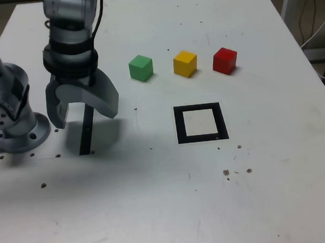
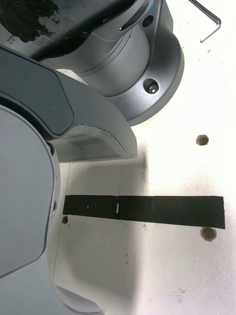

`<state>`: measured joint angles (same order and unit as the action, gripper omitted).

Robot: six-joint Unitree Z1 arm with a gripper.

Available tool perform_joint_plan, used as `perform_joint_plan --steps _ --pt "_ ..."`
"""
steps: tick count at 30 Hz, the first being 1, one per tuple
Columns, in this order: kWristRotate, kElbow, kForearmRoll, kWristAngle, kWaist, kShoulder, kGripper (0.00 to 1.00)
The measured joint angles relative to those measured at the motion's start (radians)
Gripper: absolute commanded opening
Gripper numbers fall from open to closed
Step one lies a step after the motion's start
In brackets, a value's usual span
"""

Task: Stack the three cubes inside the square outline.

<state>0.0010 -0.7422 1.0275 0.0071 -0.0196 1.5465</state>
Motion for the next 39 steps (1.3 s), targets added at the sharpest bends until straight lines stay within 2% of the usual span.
perform_joint_plan --steps 21,26,32,39 --pt "0.000 -0.010 0.011 -0.003 0.000 0.001 0.99" --pt "0.002 -0.059 0.049 0.001 0.000 0.017 0.99" --pt "0.007 -0.151 0.115 0.023 0.000 0.045 0.99" --pt "0.028 -0.316 0.213 0.039 0.000 0.106 0.99"
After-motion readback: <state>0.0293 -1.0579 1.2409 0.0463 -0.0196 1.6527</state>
